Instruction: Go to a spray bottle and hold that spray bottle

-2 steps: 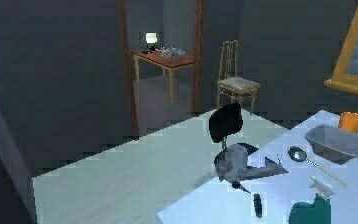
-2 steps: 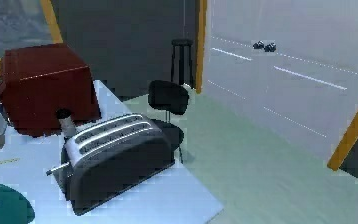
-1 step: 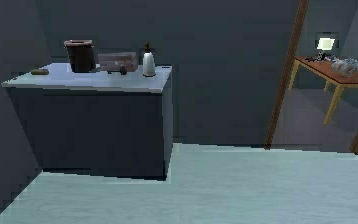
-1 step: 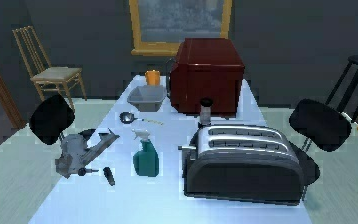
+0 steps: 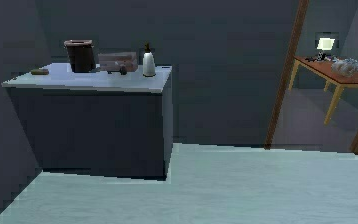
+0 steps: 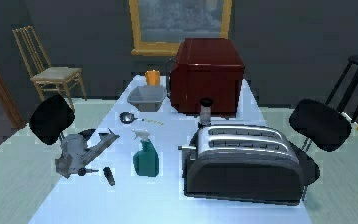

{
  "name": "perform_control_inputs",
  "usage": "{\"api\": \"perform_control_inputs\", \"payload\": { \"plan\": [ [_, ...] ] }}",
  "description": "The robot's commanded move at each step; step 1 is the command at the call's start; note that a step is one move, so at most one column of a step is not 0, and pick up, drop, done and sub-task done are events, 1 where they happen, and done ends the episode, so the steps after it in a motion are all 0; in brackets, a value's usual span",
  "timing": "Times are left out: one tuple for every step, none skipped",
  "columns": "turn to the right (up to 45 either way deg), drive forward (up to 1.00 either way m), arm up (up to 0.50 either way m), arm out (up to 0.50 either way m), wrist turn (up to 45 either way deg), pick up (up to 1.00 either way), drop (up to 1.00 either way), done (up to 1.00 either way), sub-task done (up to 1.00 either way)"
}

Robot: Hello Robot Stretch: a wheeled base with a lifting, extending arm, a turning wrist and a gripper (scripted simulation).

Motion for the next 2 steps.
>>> {"api": "perform_control_inputs", "payload": {
  "plan": [
    [0.0, 0.00, 0.34, 0.00, 0.0, 0.00, 0.00, 0.00, 0.00],
    [0.0, 0.00, 0.00, 0.28, 0.0, 0.00, 0.00, 0.00, 0.00]
  ]
}}
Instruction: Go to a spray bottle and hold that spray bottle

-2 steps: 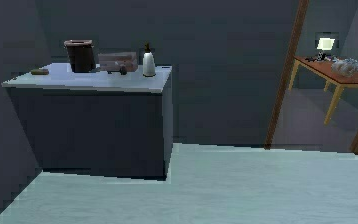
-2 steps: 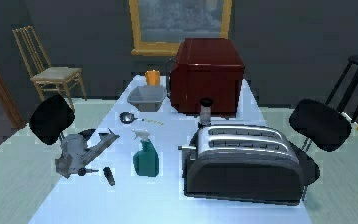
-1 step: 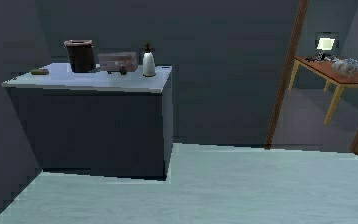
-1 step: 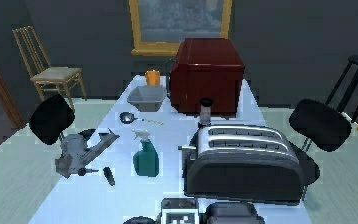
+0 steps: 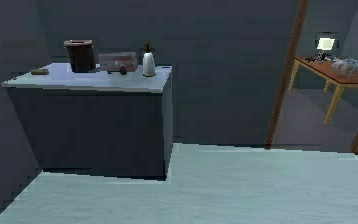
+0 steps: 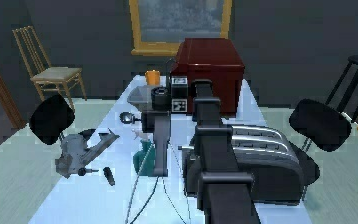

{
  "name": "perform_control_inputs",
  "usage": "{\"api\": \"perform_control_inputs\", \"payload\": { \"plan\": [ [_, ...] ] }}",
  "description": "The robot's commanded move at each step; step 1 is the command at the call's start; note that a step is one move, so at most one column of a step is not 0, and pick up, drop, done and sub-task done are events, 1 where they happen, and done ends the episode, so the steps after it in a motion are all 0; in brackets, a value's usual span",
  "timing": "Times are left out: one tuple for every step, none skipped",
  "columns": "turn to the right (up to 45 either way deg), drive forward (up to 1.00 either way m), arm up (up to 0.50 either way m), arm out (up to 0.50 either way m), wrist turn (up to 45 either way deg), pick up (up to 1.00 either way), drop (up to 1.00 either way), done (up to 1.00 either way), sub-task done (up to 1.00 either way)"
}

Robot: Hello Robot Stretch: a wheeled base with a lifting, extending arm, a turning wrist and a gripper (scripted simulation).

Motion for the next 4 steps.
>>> {"api": "perform_control_inputs", "payload": {
  "plan": [
    [0.0, 0.00, 0.00, 0.00, 45.0, 0.00, 0.00, 0.00, 0.00],
    [0.0, 0.00, 0.00, 0.00, 45.0, 0.00, 0.00, 0.00, 0.00],
    [0.0, 0.00, 0.00, 0.00, 45.0, 0.00, 0.00, 0.00, 0.00],
    [0.0, 0.00, 0.00, 0.00, 30.0, 0.00, 0.00, 0.00, 0.00]
  ]
}}
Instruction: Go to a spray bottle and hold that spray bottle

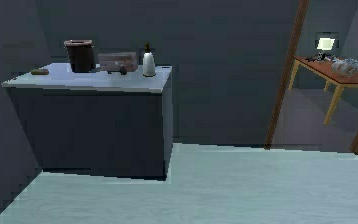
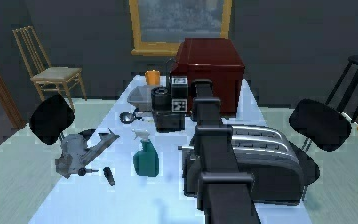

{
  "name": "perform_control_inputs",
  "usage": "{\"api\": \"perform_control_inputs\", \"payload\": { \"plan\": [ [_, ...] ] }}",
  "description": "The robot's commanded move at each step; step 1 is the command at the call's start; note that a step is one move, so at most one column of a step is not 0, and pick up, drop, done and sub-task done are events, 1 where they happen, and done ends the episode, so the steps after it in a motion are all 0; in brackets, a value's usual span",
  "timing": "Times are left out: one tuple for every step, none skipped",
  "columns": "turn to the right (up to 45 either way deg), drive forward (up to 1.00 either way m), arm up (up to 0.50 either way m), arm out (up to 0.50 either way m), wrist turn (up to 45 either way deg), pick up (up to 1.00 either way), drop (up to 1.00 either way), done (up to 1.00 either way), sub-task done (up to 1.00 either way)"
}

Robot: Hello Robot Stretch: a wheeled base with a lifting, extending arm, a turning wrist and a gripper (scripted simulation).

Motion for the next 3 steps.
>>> {"api": "perform_control_inputs", "payload": {
  "plan": [
    [0.0, 0.00, 0.00, 0.02, 0.0, 0.00, 0.00, 0.00, 0.00],
    [0.0, 0.00, -0.30, 0.00, 0.0, 0.00, 0.00, 0.00, 0.00],
    [0.0, 0.00, 0.00, 0.00, 0.0, 1.00, 0.00, 0.00, 0.00]
  ]
}}
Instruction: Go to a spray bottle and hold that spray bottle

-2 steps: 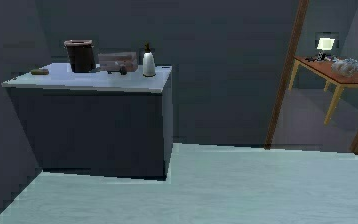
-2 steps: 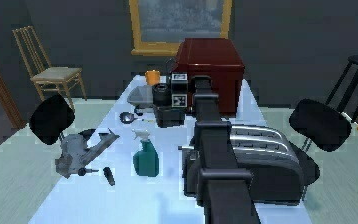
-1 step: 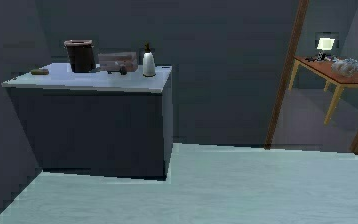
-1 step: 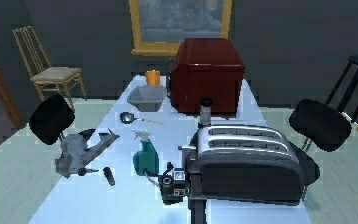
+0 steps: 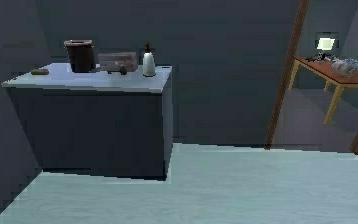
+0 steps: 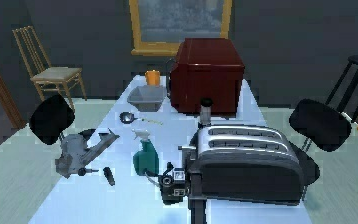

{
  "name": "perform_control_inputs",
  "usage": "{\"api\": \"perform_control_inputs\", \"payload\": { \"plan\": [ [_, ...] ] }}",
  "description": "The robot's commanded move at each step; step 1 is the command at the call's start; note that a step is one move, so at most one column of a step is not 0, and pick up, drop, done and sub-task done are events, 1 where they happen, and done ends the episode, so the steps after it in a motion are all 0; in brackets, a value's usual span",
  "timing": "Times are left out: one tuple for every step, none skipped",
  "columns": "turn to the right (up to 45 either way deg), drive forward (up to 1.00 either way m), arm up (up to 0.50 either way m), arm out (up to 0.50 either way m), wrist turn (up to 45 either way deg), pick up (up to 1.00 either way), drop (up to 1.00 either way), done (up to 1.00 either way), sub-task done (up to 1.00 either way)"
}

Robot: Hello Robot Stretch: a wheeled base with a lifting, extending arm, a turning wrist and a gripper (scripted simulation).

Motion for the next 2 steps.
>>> {"api": "perform_control_inputs", "payload": {
  "plan": [
    [0.0, 0.00, 0.10, 0.00, 0.0, 0.00, 0.00, 0.00, 0.00],
    [0.0, 0.00, 0.00, 0.00, 0.0, 0.00, 0.00, 1.00, 0.00]
  ]
}}
